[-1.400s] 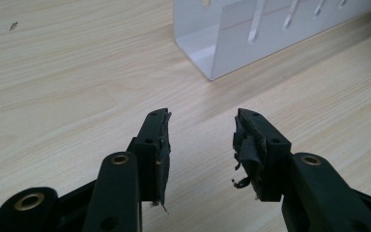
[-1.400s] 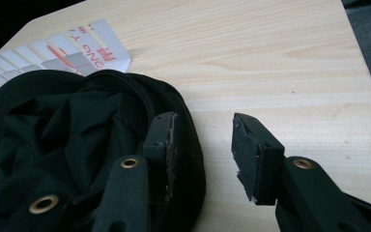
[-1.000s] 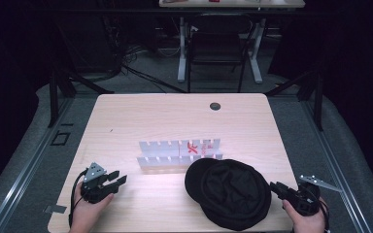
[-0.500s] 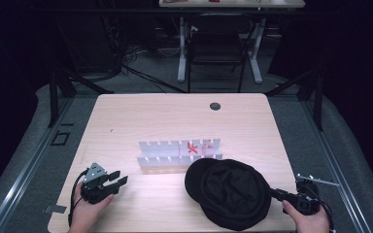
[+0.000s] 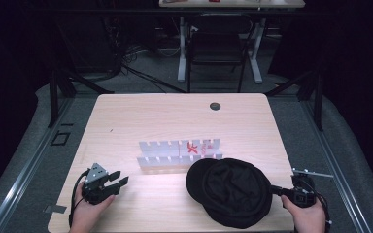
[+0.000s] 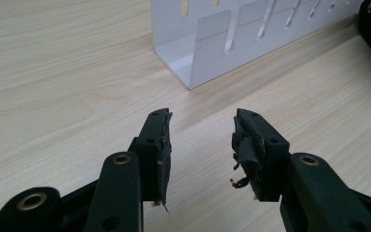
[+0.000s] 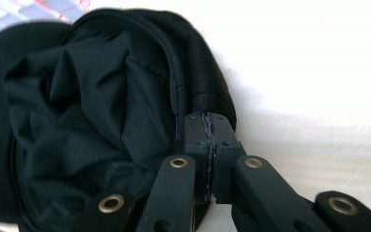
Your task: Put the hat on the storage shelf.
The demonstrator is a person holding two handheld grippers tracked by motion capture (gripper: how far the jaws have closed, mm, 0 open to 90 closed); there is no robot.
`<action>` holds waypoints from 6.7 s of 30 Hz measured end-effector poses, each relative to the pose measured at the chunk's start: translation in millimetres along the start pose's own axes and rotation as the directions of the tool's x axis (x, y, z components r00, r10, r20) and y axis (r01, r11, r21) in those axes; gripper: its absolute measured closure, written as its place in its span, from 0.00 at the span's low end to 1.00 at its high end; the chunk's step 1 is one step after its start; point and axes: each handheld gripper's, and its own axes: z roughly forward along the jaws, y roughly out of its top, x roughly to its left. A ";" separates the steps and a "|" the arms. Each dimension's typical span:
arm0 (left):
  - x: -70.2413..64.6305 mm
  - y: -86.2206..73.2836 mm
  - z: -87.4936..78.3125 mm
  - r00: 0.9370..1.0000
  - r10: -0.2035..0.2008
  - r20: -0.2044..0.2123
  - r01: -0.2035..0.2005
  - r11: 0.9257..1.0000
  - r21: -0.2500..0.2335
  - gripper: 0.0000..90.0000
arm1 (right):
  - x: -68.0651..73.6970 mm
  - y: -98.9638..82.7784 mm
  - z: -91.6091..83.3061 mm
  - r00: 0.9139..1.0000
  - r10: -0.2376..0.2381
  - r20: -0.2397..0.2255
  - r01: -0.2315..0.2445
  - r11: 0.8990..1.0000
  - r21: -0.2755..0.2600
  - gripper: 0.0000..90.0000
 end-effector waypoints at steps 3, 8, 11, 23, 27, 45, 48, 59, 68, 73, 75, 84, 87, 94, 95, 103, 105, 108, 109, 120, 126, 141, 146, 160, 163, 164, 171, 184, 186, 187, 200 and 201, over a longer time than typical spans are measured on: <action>-0.1 0.1 0.9 1.000 0.004 -0.001 -0.004 1.000 0.004 0.64 | -3.1 9.7 0.5 1.000 0.020 0.009 -0.019 1.000 -0.018 0.99; 0.5 0.1 0.0 1.000 0.001 -0.005 -0.001 1.000 0.002 0.64 | -10.5 24.1 -1.8 0.998 -0.022 0.057 0.020 0.999 0.033 0.98; 0.6 0.0 0.0 1.000 -0.001 -0.006 0.001 1.000 0.002 0.64 | -11.0 28.7 0.7 0.999 -0.007 0.049 0.006 1.000 0.029 0.98; -0.2 -0.7 1.6 1.000 -0.001 -0.005 0.001 1.000 0.006 0.63 | -2.0 49.3 3.5 0.990 -0.066 0.125 0.039 0.978 0.203 0.90; -0.3 -0.5 1.1 1.000 -0.002 -0.004 0.002 1.000 0.005 0.63 | 1.0 51.5 3.7 0.989 -0.065 0.134 0.028 0.965 0.261 0.89; -0.2 -0.8 1.8 1.000 -0.008 -0.007 0.008 1.000 0.003 0.63 | 3.6 54.2 16.3 0.981 -0.055 0.184 -0.018 0.927 0.374 0.90; 0.2 -0.6 1.2 1.000 -0.006 -0.008 0.006 1.000 0.011 0.63 | 1.5 55.2 17.1 0.985 -0.032 0.168 -0.034 0.925 0.379 0.96; 0.5 -1.1 1.7 1.000 -0.011 -0.009 0.011 1.000 0.009 0.63 | 9.2 62.3 -2.8 0.995 -0.007 0.097 -0.029 0.932 0.362 0.98; 0.4 -1.4 1.8 1.000 -0.010 -0.011 0.010 1.000 0.006 0.63 | 26.0 80.6 -38.5 0.997 0.044 -0.058 -0.023 0.947 0.319 0.98; 0.4 -1.4 1.8 1.000 -0.011 -0.012 0.012 1.000 0.006 0.63 | 32.5 87.0 -45.9 0.989 0.067 -0.130 -0.023 0.950 0.312 0.98; 0.4 -1.4 1.9 1.000 -0.010 -0.012 0.010 1.000 0.006 0.63 | 34.1 87.8 -46.4 0.987 0.079 -0.141 -0.033 0.951 0.308 0.98; 0.1 -1.5 1.9 1.000 -0.012 -0.015 0.012 1.000 0.007 0.63 | 46.8 94.1 -54.7 0.962 0.119 -0.246 -0.039 0.951 0.306 0.98; 0.0 -1.4 1.8 1.000 -0.010 -0.017 0.010 1.000 0.006 0.63 | 49.8 95.6 -56.4 0.943 0.151 -0.296 -0.057 0.951 0.305 0.98; 0.2 -1.6 1.9 1.000 -0.013 -0.016 0.013 1.000 0.005 0.63 | 56.6 98.4 -57.8 0.911 0.174 -0.374 -0.059 0.952 0.301 0.98; 0.2 -1.7 1.9 1.000 -0.013 -0.017 0.013 1.000 0.004 0.63 | 57.1 98.6 -57.8 0.903 0.182 -0.389 -0.063 0.952 0.300 0.98; -0.2 -1.5 2.0 1.000 -0.011 -0.016 0.012 1.000 0.006 0.63 | 64.7 100.0 -63.7 0.849 0.200 -0.489 -0.070 0.960 0.271 0.99; 0.1 -1.1 1.3 1.000 -0.008 -0.013 0.008 1.000 0.017 0.63 | 66.2 100.2 -64.6 0.842 0.200 -0.501 -0.071 0.962 0.264 0.99; 0.1 -1.2 1.6 1.000 -0.009 -0.014 0.009 1.000 0.016 0.63 | 71.7 102.3 -69.3 0.828 0.191 -0.528 -0.065 0.967 0.248 0.99; 0.1 -1.2 1.6 1.000 -0.009 -0.014 0.009 1.000 0.016 0.63 | 71.7 102.3 -69.3 0.828 0.191 -0.528 -0.065 0.967 0.248 0.99; -0.2 -1.7 2.3 1.000 -0.016 -0.015 0.016 1.000 0.002 0.63 | 83.3 111.9 -82.3 0.787 0.180 -0.590 -0.067 0.976 0.209 0.99; 0.0 -1.2 2.0 1.000 -0.012 -0.013 0.012 1.000 0.014 0.63 | 85.2 117.0 -86.8 0.766 0.188 -0.615 -0.084 0.978 0.193 0.99; -1.0 -0.8 2.6 1.000 -0.019 -0.004 0.019 1.000 -0.003 0.64 | 110.7 139.8 -99.6 0.738 0.162 -0.655 -0.079 0.985 0.155 0.99; -5.2 2.5 -0.7 1.000 -0.021 0.024 0.022 0.999 -0.039 0.65 | 123.2 150.4 -103.1 0.735 0.137 -0.664 -0.058 0.988 0.141 0.99; -24.0 25.3 -7.4 0.995 0.005 0.096 0.006 0.993 -0.118 0.65 | 150.2 181.4 -88.0 0.717 0.090 -0.691 -0.013 0.993 0.115 0.99; -28.2 33.4 -7.5 0.994 0.019 0.108 -0.005 0.991 -0.131 0.66 | 155.2 187.7 -78.4 0.714 0.090 -0.695 -0.010 0.993 0.119 0.99; -29.6 36.5 -7.1 0.993 0.023 0.112 -0.008 0.991 -0.136 0.66 | 157.4 189.8 -75.7 0.711 0.095 -0.697 -0.014 0.993 0.121 0.99; -41.3 53.6 -3.3 0.990 0.031 0.136 -0.008 0.985 -0.171 0.68 | 169.3 202.2 -62.0 0.709 0.083 -0.700 -0.006 0.994 0.113 0.99; -65.2 72.1 10.4 0.983 0.099 0.156 -0.067 0.978 -0.197 0.69 | 181.5 221.4 -34.1 0.714 0.097 -0.693 -0.016 0.992 0.122 0.99; -65.6 71.6 11.0 0.983 0.100 0.151 -0.070 0.979 -0.194 0.68 | 182.6 224.2 -31.5 0.721 0.090 -0.687 -0.014 0.993 0.114 0.99; -65.6 71.4 11.3 0.984 0.100 0.148 -0.070 0.979 -0.192 0.68 | 182.9 225.1 -30.6 0.723 0.088 -0.685 -0.014 0.993 0.113 0.99; -65.9 68.4 11.6 0.985 0.087 0.148 -0.055 0.976 -0.209 0.68 | 187.9 230.9 -12.3 0.732 0.092 -0.675 -0.018 0.993 0.116 0.99; -66.2 68.7 10.7 0.985 0.093 0.146 -0.063 0.978 -0.200 0.68 | 189.3 230.0 -11.0 0.738 0.088 -0.669 -0.012 0.993 0.116 0.99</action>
